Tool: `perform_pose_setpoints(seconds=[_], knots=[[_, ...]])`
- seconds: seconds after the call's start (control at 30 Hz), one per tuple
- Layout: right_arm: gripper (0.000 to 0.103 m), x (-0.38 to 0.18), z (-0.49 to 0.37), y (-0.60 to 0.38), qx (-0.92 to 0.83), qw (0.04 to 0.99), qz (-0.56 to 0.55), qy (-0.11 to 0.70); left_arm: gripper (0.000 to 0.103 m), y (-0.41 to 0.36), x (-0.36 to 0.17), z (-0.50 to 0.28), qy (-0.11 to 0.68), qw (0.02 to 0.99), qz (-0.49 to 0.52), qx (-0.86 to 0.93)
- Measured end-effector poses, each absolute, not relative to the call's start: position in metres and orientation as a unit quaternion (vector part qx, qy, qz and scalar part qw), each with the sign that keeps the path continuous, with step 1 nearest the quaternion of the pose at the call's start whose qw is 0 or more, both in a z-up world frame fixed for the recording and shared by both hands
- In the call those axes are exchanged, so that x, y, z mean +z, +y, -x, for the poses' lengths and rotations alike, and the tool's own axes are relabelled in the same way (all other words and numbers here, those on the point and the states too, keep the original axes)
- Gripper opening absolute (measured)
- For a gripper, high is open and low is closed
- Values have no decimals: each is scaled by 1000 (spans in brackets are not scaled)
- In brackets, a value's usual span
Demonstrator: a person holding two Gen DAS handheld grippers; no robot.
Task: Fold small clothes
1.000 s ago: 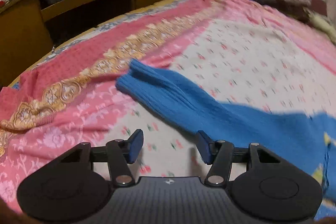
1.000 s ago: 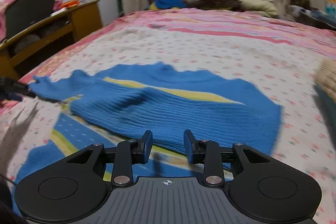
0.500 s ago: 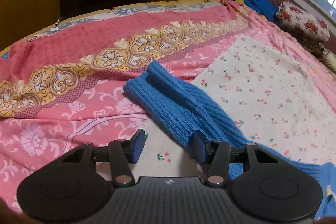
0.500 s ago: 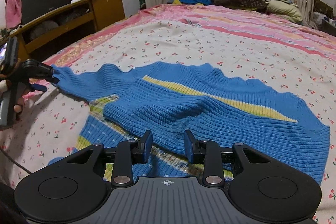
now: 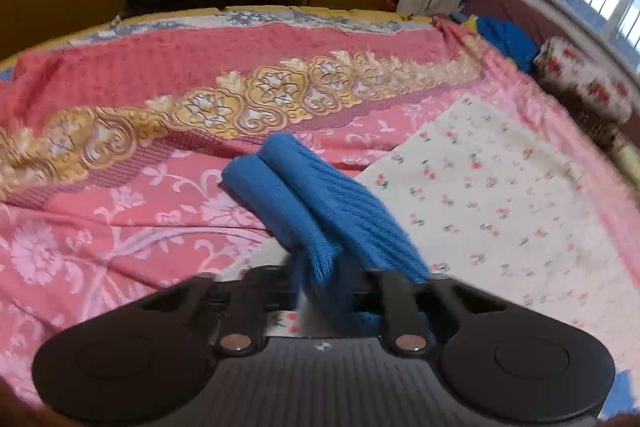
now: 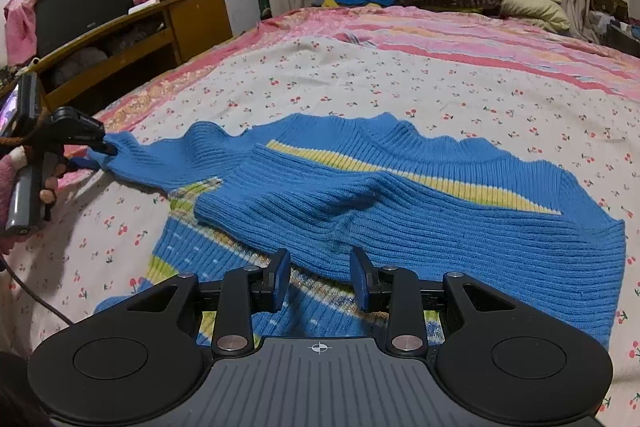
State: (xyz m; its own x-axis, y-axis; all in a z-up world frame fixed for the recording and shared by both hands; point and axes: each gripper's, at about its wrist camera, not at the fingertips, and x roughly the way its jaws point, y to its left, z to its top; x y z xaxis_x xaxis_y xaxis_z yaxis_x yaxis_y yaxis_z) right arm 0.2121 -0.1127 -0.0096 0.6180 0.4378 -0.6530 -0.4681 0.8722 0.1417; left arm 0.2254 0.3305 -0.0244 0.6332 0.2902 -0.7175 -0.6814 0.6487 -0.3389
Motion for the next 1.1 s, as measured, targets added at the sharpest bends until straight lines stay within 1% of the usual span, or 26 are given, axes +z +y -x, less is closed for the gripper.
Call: perform_pose_setpoints(seconds=[0.07, 0.23, 0.4, 0.5, 0.6, 0.7, 0.73, 0.83, 1.1], knots=[[32, -10, -212, -115, 250, 899, 17, 358, 12, 328, -20, -223, 307, 858, 302, 281], [32, -9, -211, -124, 244, 903, 4, 354, 11, 298, 7, -220, 286, 892, 263, 232], [32, -4, -210, -137, 233, 908, -12, 347, 11, 223, 39, -223, 282, 929, 213, 107], [32, 1, -208, -149, 220, 914, -19, 339, 11, 164, 45, -223, 292, 939, 180, 1], [32, 2, -208, -164, 202, 919, -28, 337, 12, 94, 39, -216, 316, 939, 99, -93], [32, -1, -209, -178, 186, 921, -35, 342, 13, 41, 19, -207, 334, 935, 4, -115], [32, -2, -209, -181, 182, 921, -37, 343, 13, 35, 15, -205, 338, 934, -6, -116], [32, -4, -212, -185, 183, 918, -47, 348, 16, 34, 7, -198, 347, 931, 11, -110], [32, -4, -227, -174, 215, 899, -93, 370, 18, 55, -3, -176, 333, 939, 61, -67]])
